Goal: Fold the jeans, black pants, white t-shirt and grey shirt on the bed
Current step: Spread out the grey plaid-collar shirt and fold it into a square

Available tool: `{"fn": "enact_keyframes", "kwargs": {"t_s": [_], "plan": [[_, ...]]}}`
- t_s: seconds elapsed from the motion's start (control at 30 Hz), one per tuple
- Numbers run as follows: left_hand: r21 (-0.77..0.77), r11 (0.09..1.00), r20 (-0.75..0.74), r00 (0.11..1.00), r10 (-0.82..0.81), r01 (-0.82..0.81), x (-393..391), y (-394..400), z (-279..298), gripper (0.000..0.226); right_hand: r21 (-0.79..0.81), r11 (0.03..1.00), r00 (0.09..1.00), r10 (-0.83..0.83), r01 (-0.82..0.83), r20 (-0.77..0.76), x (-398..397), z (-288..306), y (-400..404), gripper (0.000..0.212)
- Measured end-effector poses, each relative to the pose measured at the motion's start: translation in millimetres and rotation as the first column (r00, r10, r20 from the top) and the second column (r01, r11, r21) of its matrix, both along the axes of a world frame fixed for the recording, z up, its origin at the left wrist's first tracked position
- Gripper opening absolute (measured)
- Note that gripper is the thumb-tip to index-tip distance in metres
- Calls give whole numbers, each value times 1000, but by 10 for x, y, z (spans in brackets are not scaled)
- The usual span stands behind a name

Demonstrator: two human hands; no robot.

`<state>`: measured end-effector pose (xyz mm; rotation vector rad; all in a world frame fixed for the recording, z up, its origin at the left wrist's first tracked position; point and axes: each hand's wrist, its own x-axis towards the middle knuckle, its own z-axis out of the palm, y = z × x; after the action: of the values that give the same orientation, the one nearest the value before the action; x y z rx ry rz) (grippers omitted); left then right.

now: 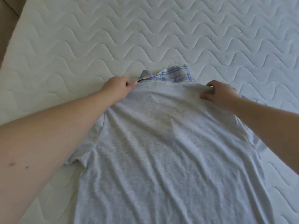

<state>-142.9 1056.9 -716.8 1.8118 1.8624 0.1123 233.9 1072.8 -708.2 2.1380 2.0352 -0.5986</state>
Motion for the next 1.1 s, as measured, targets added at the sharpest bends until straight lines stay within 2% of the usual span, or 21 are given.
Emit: {"fn": "enact_keyframes", "kwargs": {"t_s": [0.07,0.13,0.23,0.3,0.37,0.43,0.5,0.57,0.63,0.7,0.77,0.87,0.97,1.03,1.1], "plan": [[-98,995,5,1000,2,-2,182,134,-8,34,-57,994,995,98,-97,5,17,49,67,38],[-132,991,-25,999,-22,18,305,230,-15,28,-48,987,985,159,-156,70,37,85,105,37],[-37,990,41,990,135,-134,348,309,-24,13,24,989,982,139,-143,131,127,79,95,32],[46,974,-5,975,222,-222,316,332,-36,3,51,994,983,91,-100,160,165,55,73,26],[60,965,-81,962,261,-257,288,350,-74,9,71,994,975,63,-80,213,166,41,61,24],[-26,974,-70,972,225,-227,304,352,-103,27,94,990,955,73,-103,286,179,42,56,27],[-116,986,-50,993,110,-115,295,308,-88,50,88,985,937,111,-147,332,257,24,48,35],[-158,986,-110,991,-70,52,215,257,-54,47,10,989,926,135,-148,353,389,12,37,43],[-121,985,-233,961,-150,124,70,222,-27,39,-27,996,932,93,-89,352,553,12,4,47],[-1,999,-231,972,-45,46,-38,184,-17,26,37,999,949,14,-27,316,680,16,-46,43],[71,997,-216,975,44,-29,-65,132,-38,28,133,991,969,-50,18,243,721,12,-104,36],[-26,999,-356,934,35,-48,-163,2,-32,54,265,963,993,-77,49,93,585,17,-218,43],[-98,993,-479,877,10,-64,-417,-121,34,76,357,932,997,72,-67,-1,236,76,-388,52],[-165,978,-517,856,27,-131,-662,-253,94,89,334,932,983,173,-142,-63,-138,101,-577,55],[-241,955,-552,834,12,-174,-860,-332,100,87,256,951,964,216,-172,-154,-479,94,-738,58]]}}
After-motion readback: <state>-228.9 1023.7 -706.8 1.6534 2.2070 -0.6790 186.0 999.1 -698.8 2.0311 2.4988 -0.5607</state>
